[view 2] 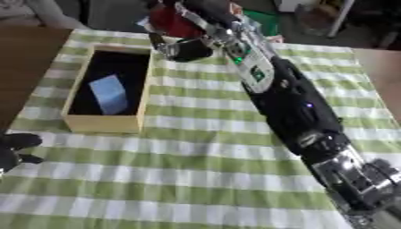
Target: Pick up objects on the table and place them in the box.
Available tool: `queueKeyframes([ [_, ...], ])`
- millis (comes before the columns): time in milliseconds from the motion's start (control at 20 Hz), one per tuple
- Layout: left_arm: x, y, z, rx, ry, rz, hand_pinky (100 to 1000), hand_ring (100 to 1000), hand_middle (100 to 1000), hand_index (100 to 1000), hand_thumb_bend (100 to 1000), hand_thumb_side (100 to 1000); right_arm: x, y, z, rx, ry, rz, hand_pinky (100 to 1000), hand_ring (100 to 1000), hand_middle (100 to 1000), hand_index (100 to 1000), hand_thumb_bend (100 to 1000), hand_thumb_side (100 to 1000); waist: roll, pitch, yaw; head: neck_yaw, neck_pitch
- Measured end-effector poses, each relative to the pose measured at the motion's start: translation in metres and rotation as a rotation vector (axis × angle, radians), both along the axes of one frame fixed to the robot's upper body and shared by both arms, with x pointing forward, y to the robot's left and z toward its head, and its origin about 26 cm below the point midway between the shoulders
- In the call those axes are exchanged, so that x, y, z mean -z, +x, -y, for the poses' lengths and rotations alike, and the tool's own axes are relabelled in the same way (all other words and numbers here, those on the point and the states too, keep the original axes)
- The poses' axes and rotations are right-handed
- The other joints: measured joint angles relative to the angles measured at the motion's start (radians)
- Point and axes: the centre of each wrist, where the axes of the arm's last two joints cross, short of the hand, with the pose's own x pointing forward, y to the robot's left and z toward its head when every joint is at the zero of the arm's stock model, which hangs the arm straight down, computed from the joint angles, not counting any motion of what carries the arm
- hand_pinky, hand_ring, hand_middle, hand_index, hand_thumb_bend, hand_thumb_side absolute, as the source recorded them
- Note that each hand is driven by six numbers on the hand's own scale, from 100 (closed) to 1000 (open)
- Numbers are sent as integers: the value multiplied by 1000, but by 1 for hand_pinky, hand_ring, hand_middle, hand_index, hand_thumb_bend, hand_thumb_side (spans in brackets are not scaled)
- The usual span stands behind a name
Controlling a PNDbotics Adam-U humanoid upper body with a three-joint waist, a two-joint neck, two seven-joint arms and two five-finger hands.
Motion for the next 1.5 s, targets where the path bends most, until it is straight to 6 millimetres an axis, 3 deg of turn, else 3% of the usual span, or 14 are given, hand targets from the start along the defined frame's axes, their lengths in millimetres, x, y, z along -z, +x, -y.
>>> queueKeyframes([
  [50, 0, 0, -1, -7, -2, -1, 687, 845, 749, 723, 100, 594, 0, -5, 8, 9, 41, -14, 751, 979, 758, 930, 100, 421, 1, 0, -5, 6, 0],
  [100, 0, 0, -2, -13, -4, 0, 687, 845, 749, 723, 100, 593, -1, -11, 17, 21, 81, -27, 746, 982, 750, 926, 100, 372, 1, 0, -10, 12, 0],
  [200, 0, 0, -4, -26, -7, 0, 687, 845, 749, 723, 100, 593, -1, -21, 33, 49, 167, -54, 730, 988, 737, 914, 100, 388, 2, -1, -16, 21, 0],
  [250, 1, -1, -5, -31, -9, 0, 687, 845, 748, 723, 100, 588, 0, -26, 42, 69, 211, -68, 725, 990, 729, 907, 100, 562, 4, -2, -20, 25, 0],
  [300, 1, -1, -5, -37, -10, -1, 687, 845, 749, 722, 100, 590, 1, -31, 51, 89, 256, -81, 719, 992, 724, 901, 100, 413, 7, -2, -24, 28, 0],
  [750, 2, -2, -10, -72, -15, 6, 687, 845, 749, 722, 100, 585, 25, -63, 120, 281, 697, -194, 633, 997, 691, 864, 100, 541, 22, -1, -56, 53, 0],
  [1050, 3, -2, -12, -86, -16, 7, 687, 847, 750, 722, 100, 588, 42, -77, 147, 358, 926, -230, 635, 1000, 680, 849, 100, 597, 30, 7, -77, 62, 0],
  [1500, 4, -3, -13, -95, -10, 7, 687, 849, 751, 723, 100, 594, 68, -92, 169, 445, 1078, -250, 633, 999, 669, 836, 100, 639, 37, 12, -109, 67, 7],
])
